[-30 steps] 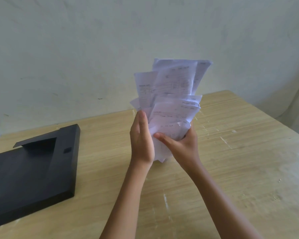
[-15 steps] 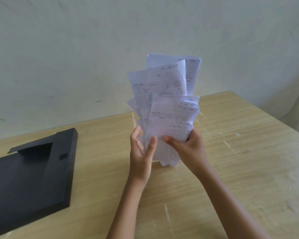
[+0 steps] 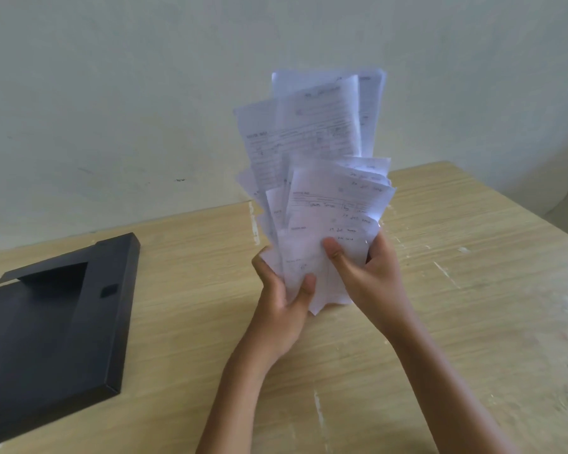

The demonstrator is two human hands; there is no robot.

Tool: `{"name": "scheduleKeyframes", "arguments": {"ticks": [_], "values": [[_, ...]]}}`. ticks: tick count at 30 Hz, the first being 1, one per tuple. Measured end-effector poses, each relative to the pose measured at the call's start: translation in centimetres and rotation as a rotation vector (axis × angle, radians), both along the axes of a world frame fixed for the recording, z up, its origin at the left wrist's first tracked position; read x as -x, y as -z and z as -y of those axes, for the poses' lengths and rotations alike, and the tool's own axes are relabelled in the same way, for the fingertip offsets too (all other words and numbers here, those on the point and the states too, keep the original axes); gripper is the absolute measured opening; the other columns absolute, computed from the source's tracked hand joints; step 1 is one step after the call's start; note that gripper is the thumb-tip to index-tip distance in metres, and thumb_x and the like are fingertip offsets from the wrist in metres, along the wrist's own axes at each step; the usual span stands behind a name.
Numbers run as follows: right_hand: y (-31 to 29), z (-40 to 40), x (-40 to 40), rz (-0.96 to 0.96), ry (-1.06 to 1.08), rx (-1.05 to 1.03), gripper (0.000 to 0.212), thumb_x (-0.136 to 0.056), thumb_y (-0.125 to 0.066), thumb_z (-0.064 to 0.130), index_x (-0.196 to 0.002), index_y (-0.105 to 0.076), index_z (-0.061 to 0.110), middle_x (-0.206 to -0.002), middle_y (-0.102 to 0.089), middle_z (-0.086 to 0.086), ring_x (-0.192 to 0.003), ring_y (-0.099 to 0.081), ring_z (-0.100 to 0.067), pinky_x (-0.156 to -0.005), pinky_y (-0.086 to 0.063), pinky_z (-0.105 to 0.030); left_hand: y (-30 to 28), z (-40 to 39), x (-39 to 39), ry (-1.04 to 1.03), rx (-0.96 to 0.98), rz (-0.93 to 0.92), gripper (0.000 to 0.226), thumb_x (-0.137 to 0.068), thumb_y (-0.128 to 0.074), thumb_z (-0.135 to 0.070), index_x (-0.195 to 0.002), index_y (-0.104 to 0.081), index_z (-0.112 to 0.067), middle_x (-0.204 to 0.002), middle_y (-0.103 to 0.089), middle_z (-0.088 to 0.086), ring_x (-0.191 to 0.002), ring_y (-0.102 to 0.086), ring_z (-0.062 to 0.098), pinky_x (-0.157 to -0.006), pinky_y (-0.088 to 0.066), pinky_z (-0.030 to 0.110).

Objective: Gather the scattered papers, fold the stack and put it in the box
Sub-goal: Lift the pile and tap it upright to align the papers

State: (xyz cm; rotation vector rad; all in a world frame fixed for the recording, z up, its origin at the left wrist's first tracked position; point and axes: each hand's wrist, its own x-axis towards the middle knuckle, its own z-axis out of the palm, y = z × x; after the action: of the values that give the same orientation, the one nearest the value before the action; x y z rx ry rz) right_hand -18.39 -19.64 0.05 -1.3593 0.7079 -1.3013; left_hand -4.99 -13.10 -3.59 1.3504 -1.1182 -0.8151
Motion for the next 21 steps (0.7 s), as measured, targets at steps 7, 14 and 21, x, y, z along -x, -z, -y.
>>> {"name": "scheduleKeyframes", "arguments": {"ticks": [7,14,21], "values": [[0.2,0.4,0.2,0.031,0.062,-0.018,0.027,-0.088,-0.073,0.008,-0.112,-0.063,0.016,-0.108,-0.074,-0.004,-0.097,-0.073,-0.014,-0.078,-0.060,-0.028,1.0,-1.4,-2.3,0.073,-0.145,0.171,0.085,-0.089,-0.076,-0.001,-0.139,-0.025,-0.047,-0.122,-0.067,0.004,-0.101,-0.075,0.012,-0.087,-0.061,0.028],[0.2,0.4,0.4,0.061,0.042,-0.035,0.029,-0.090,-0.072,0.011,-0.113,-0.060,0.022,-0.115,-0.072,-0.006,-0.104,-0.072,-0.018,-0.083,-0.060,-0.033,0.7,-1.4,-2.1,-0.026,-0.100,0.208,0.060,-0.090,-0.072,-0.001,-0.131,-0.050,-0.039,-0.101,-0.075,-0.004,-0.072,-0.072,0.019,-0.061,-0.060,0.037],[0.0,0.3,0.2,0.063,0.010,-0.016,0.029,-0.090,-0.071,0.009,-0.109,-0.061,0.029,-0.112,-0.073,-0.001,-0.103,-0.072,-0.015,-0.082,-0.059,-0.029,1.0,-1.2,-1.5,-0.028,-0.044,0.281,0.061,-0.091,-0.063,0.001,-0.124,-0.045,-0.047,-0.109,-0.065,-0.010,-0.052,-0.039,0.009,-0.053,-0.041,0.021]]}}
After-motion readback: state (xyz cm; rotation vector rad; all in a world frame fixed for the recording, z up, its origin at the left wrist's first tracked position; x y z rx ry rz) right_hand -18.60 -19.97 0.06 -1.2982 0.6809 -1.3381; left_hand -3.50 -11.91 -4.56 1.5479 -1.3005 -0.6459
